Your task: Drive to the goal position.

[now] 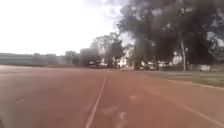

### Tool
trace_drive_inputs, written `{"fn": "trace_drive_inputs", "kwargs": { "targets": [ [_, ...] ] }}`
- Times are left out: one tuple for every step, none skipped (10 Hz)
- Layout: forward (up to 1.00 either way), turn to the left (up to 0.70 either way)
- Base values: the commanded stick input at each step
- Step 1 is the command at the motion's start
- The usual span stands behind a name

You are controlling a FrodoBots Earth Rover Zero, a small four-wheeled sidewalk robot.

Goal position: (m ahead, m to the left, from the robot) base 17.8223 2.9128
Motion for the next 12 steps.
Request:
{"fn": "trace_drive_inputs", "kwargs": {
  "targets": [
    [0.70, 0.00],
    [0.70, 0.00],
    [0.70, 0.00],
    [0.70, 0.00],
    [0.70, 0.00],
    [0.70, 0.00],
    [0.70, 0.00],
    [0.70, 0.00],
    [0.70, 0.00],
    [0.70, 0.00],
    [0.70, 0.00],
    [0.70, 0.00]
  ]
}}
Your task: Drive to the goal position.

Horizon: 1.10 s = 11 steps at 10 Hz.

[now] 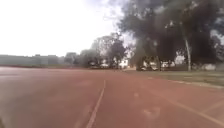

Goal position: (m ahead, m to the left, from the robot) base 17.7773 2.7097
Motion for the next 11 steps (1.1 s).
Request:
{"fn": "trace_drive_inputs", "kwargs": {
  "targets": [
    [0.70, 0.00],
    [0.70, 0.00],
    [0.70, 0.00],
    [0.70, 0.00],
    [0.70, 0.00],
    [0.70, 0.00],
    [0.70, 0.00],
    [0.70, 0.00],
    [0.70, 0.00],
    [0.70, 0.00],
    [0.70, 0.00]
  ]
}}
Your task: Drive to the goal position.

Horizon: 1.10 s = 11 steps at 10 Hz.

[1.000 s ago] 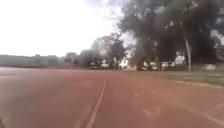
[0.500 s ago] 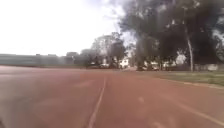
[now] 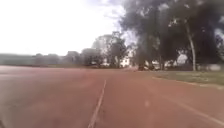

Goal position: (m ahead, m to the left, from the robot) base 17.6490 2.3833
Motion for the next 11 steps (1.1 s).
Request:
{"fn": "trace_drive_inputs", "kwargs": {
  "targets": [
    [0.70, 0.00],
    [0.70, 0.00],
    [0.70, 0.00],
    [0.70, 0.00],
    [0.70, 0.00],
    [0.70, 0.00],
    [0.70, 0.00],
    [0.70, 0.00],
    [0.70, 0.00],
    [0.70, 0.00],
    [0.70, 0.00]
  ]
}}
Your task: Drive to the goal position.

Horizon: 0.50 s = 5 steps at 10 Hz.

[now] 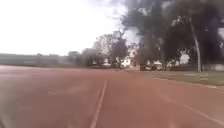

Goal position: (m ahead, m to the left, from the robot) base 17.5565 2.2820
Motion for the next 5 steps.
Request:
{"fn": "trace_drive_inputs", "kwargs": {
  "targets": [
    [0.70, 0.00],
    [0.70, 0.00],
    [0.70, 0.00],
    [0.70, 0.00],
    [0.70, 0.00]
  ]
}}
